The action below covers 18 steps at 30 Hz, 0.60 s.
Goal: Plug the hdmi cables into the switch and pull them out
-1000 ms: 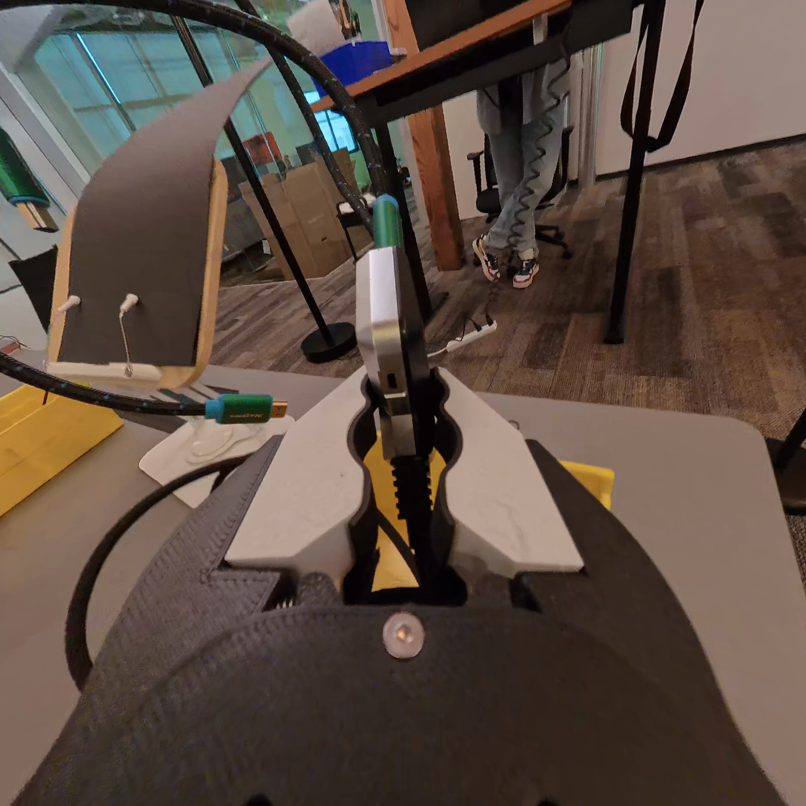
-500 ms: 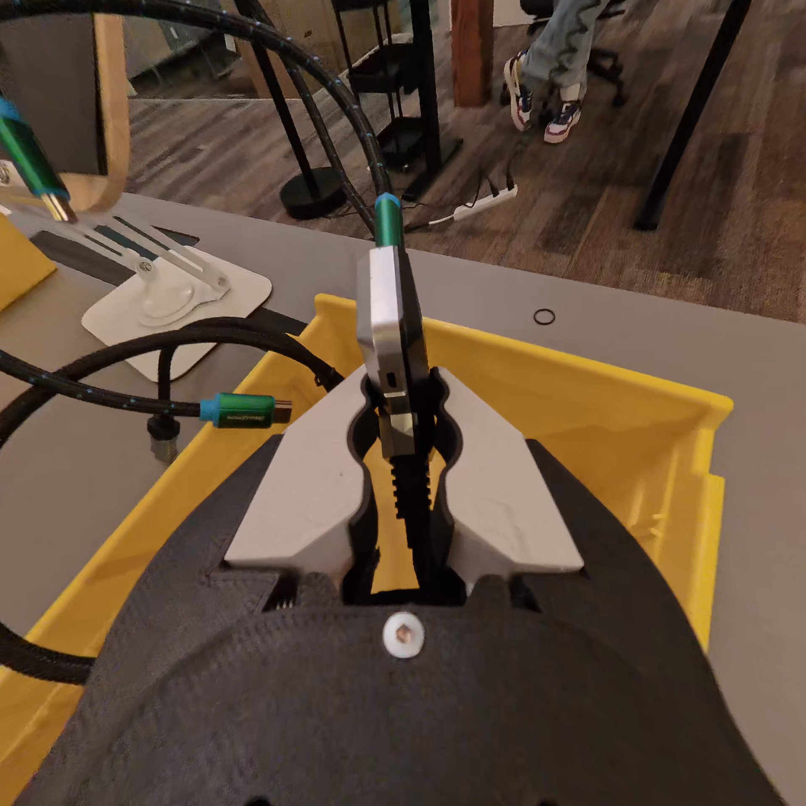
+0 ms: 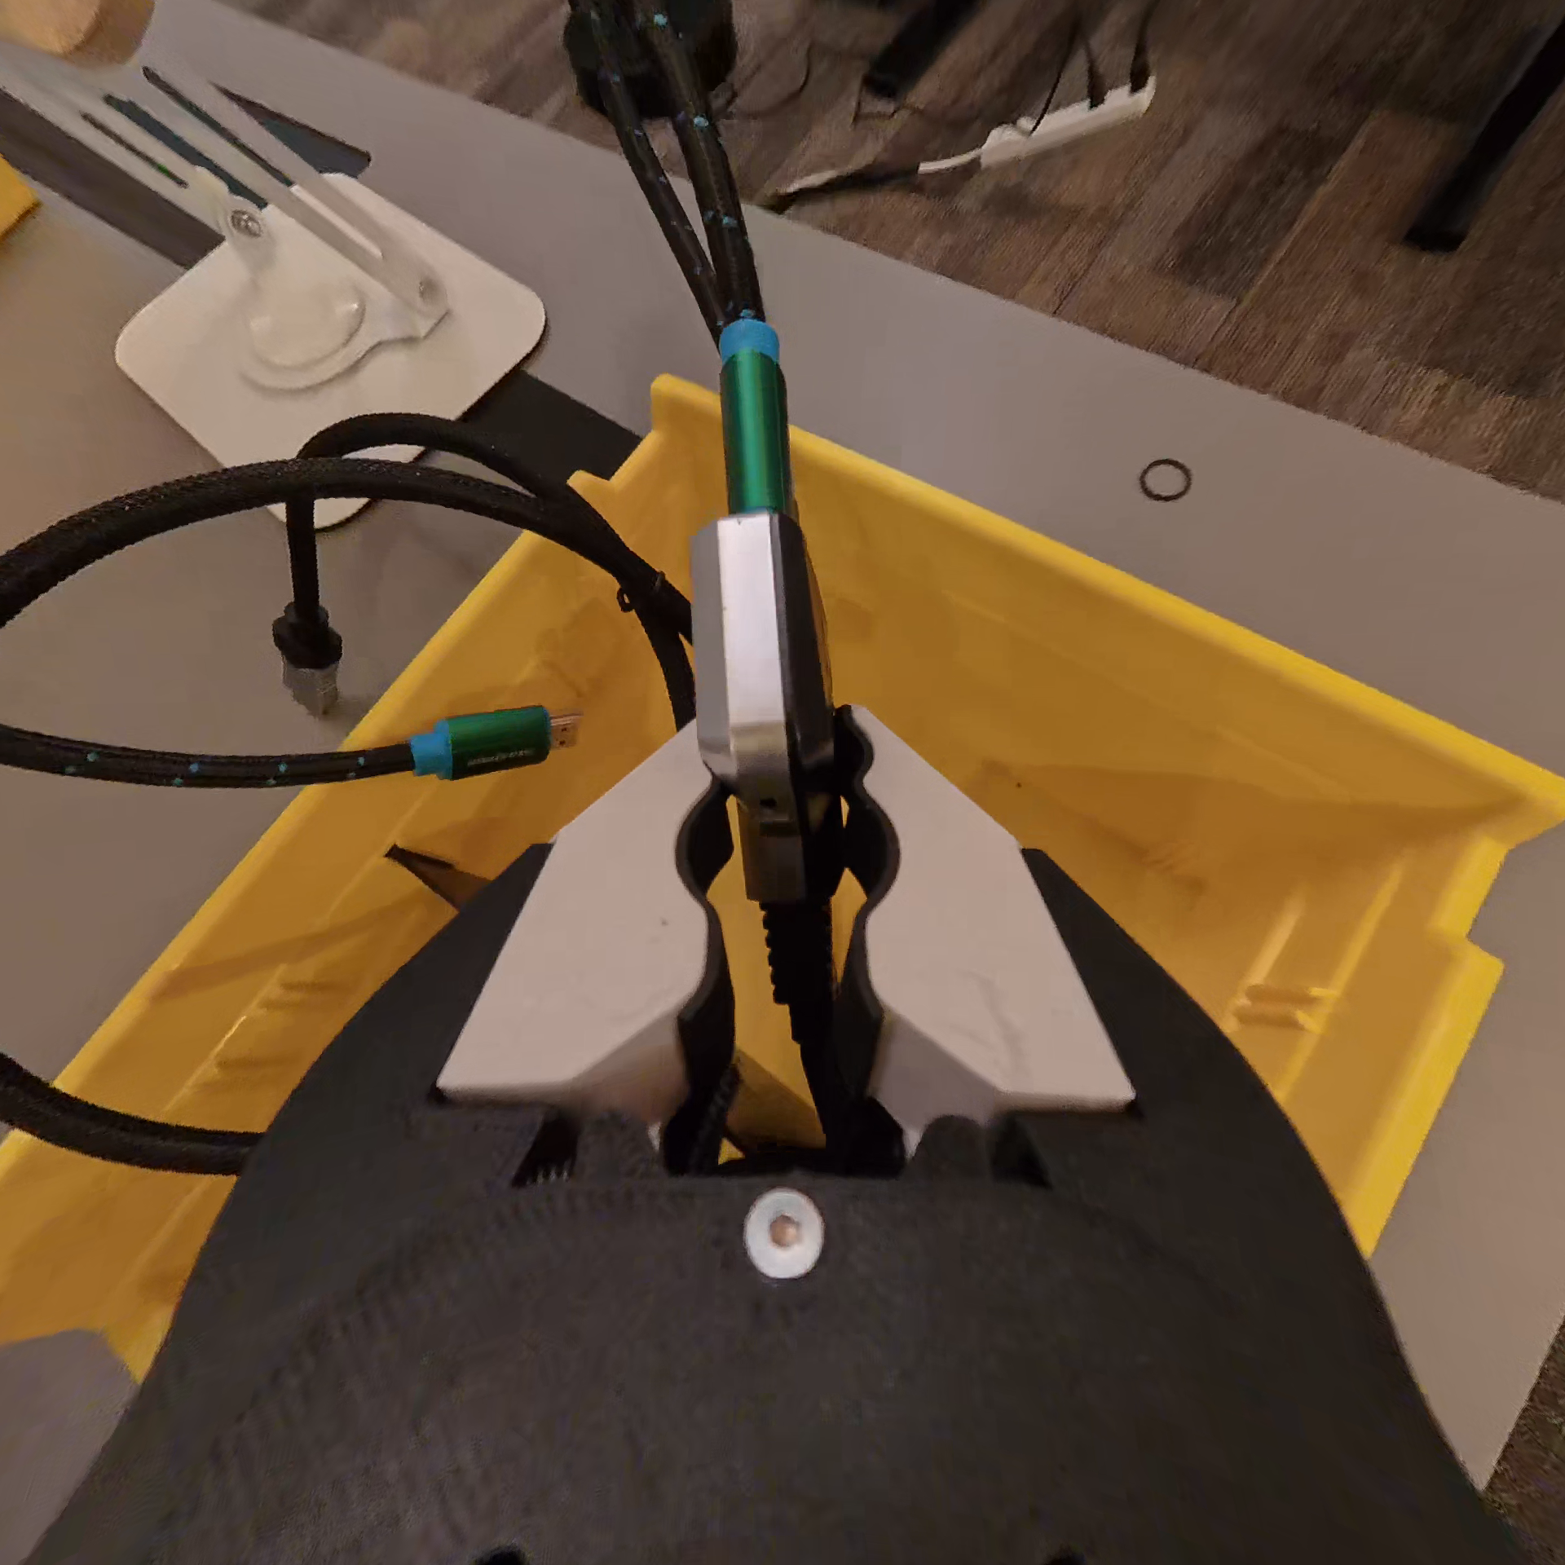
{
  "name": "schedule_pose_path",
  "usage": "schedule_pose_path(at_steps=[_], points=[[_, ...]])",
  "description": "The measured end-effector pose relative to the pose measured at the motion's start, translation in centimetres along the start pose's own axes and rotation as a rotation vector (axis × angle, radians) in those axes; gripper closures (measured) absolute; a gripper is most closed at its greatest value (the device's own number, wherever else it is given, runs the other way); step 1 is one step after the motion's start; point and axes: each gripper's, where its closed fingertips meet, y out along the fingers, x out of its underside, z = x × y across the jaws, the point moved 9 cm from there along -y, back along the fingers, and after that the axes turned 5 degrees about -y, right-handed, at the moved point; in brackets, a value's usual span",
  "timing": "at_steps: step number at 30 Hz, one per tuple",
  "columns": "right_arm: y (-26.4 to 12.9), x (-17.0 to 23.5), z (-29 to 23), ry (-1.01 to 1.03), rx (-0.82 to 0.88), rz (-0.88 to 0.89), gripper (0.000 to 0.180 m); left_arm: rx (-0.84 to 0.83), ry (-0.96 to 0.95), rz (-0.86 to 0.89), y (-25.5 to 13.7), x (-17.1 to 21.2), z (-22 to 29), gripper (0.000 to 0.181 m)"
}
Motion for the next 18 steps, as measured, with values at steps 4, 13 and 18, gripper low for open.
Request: schedule_pose_path(at_steps=[4,13,18], points=[[0.06,-0.07,0.38,-0.003,-0.041,-0.070,0.159,-0.004,0.003,0.002,0.00,0.00,0.02,0.121],[0.36,0.19,0.82,0.139,-0.086,-0.143,0.158,-0.002,0.003,0.006,-0.03,0.00,0.04,0.121],[0.86,0.42,0.53,0.127,-0.098,-0.261,0.157,0.003,0.004,0.009,-0.07,-0.01,0.06,0.121]])
